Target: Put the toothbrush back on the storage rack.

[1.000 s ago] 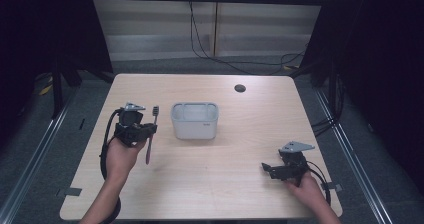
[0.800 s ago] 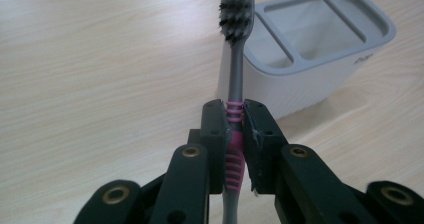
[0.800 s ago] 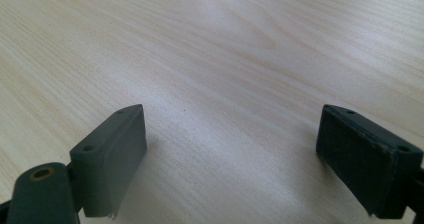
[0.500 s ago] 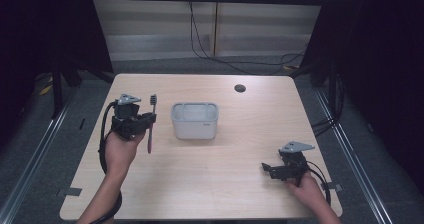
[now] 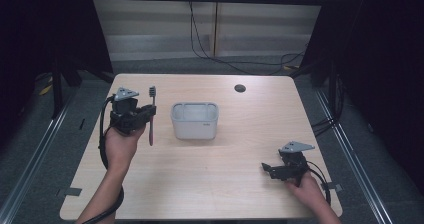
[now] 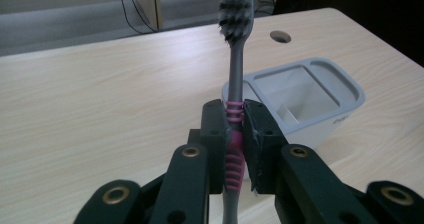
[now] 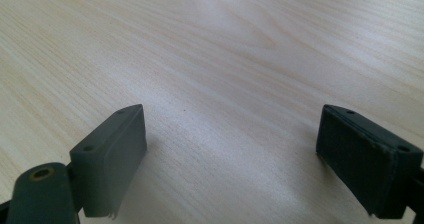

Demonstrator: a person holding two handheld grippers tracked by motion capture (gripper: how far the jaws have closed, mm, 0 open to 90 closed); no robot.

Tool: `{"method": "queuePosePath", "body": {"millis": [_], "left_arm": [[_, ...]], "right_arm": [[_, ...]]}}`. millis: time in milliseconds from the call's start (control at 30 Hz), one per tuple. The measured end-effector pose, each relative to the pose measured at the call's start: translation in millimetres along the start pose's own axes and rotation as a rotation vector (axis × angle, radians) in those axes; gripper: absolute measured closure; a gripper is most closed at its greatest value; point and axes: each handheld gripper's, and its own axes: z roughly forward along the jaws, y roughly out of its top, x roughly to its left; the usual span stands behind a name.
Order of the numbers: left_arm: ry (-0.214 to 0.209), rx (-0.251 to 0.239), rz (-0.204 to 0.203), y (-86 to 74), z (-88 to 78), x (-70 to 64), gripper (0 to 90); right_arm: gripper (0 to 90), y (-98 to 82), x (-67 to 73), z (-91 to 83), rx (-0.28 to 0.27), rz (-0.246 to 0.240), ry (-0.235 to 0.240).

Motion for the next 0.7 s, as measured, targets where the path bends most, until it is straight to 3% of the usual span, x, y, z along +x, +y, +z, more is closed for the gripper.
{"method": "queuePosePath", "body": {"millis": [700], "left_arm": [[-0.005,-0.082,0.007,17.2,1.6,-6.6,80.4]], "right_arm": [[12.0,0.0,-0.1,0.0,0.000,-0.001,0.000]]}}
